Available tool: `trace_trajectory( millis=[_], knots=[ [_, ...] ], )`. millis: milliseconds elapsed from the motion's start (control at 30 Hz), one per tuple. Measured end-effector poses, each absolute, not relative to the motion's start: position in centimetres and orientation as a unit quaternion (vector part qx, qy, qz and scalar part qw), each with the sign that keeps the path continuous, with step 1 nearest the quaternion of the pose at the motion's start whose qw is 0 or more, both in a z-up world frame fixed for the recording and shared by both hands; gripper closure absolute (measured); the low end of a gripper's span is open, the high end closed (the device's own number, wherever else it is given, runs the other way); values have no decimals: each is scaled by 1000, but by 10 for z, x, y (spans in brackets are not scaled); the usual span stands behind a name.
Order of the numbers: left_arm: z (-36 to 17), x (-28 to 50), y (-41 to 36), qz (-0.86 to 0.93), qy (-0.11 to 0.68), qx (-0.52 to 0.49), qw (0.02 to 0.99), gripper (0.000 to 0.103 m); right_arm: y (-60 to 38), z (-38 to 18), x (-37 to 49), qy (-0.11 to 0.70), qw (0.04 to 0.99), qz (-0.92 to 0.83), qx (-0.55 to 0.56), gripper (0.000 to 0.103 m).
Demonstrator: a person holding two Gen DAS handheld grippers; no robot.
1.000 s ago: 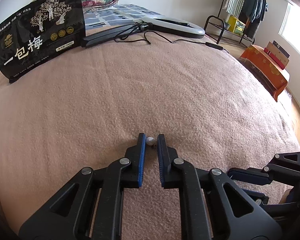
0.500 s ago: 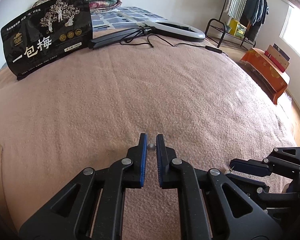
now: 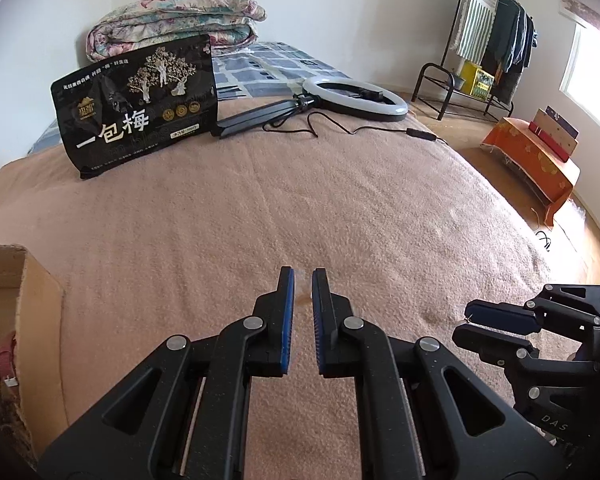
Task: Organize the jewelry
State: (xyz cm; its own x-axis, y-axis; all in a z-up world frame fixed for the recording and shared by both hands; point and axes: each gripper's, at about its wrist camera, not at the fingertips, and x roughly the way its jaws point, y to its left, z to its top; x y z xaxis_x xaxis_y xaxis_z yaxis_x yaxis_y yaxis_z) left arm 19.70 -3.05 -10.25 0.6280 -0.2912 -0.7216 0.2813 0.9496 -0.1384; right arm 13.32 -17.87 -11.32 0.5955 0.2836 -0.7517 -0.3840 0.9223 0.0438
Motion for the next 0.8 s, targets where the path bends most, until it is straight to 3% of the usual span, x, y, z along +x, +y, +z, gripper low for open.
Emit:
trace_trajectory(
  millis=[800],
  knots=[
    [-12, 103, 44, -128, 330, -6, 935, 96, -109, -38, 93, 352, 904, 232, -68, 87]
  ],
)
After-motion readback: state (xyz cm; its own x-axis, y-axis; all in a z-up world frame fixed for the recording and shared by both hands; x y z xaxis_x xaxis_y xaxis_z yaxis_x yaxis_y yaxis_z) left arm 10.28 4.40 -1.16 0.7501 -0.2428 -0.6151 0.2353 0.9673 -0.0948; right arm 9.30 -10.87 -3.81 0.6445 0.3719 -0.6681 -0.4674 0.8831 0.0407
